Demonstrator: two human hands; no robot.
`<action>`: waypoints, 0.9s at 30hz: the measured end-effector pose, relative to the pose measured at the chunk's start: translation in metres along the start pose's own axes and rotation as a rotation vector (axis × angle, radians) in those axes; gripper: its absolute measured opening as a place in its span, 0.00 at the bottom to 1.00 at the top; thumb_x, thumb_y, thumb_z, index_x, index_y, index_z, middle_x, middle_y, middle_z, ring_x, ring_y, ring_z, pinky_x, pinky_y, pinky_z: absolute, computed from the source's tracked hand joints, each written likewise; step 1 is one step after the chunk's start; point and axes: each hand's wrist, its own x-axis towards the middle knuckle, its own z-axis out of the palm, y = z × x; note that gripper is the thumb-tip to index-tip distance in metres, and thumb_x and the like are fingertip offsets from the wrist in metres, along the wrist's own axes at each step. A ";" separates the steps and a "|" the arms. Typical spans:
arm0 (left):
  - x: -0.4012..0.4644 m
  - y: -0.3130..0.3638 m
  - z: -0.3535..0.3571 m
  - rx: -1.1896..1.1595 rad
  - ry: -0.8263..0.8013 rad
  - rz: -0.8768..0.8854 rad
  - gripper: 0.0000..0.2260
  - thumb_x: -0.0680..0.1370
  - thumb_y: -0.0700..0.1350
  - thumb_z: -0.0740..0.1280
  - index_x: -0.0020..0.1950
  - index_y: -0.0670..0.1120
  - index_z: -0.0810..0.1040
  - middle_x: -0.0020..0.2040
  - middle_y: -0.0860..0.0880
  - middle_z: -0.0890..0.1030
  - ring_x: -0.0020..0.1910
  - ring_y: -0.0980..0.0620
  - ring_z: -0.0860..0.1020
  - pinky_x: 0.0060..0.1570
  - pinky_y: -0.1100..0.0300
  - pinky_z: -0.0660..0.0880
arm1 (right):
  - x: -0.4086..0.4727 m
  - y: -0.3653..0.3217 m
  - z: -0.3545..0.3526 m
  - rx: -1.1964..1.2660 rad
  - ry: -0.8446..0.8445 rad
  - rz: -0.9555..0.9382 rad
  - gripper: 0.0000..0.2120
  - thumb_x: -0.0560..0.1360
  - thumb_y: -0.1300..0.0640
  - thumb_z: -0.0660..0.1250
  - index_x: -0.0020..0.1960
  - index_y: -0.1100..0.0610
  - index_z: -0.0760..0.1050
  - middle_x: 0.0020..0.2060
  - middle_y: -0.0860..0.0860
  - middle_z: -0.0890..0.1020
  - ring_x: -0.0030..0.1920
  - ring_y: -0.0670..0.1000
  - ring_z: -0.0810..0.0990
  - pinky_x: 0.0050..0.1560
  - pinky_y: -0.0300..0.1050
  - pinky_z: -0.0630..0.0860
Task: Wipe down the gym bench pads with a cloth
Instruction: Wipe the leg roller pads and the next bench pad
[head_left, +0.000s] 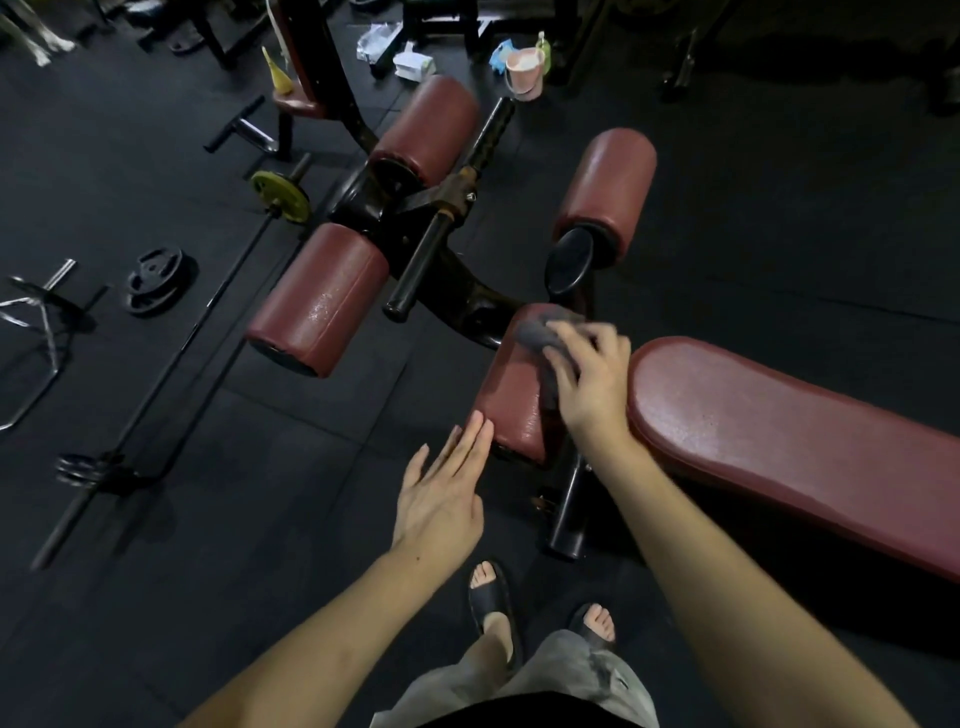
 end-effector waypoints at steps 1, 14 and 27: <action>0.001 -0.001 -0.001 0.007 -0.010 -0.023 0.41 0.78 0.39 0.59 0.83 0.58 0.37 0.82 0.63 0.37 0.81 0.63 0.41 0.81 0.53 0.45 | -0.018 -0.007 -0.001 -0.001 -0.009 -0.046 0.15 0.81 0.53 0.67 0.66 0.53 0.81 0.57 0.55 0.77 0.55 0.57 0.71 0.57 0.47 0.70; -0.001 0.004 -0.008 -0.211 0.006 0.047 0.38 0.78 0.36 0.59 0.84 0.54 0.47 0.83 0.61 0.45 0.79 0.68 0.42 0.82 0.55 0.44 | 0.025 -0.001 -0.002 -0.070 -0.051 -0.014 0.15 0.82 0.52 0.68 0.67 0.52 0.81 0.57 0.55 0.76 0.57 0.57 0.69 0.60 0.50 0.72; 0.002 -0.001 -0.001 -0.143 -0.027 -0.065 0.42 0.77 0.38 0.58 0.83 0.59 0.38 0.82 0.65 0.38 0.81 0.64 0.42 0.81 0.51 0.45 | -0.005 0.004 -0.004 -0.027 0.011 -0.092 0.14 0.81 0.54 0.69 0.65 0.55 0.82 0.51 0.57 0.75 0.51 0.58 0.72 0.53 0.49 0.73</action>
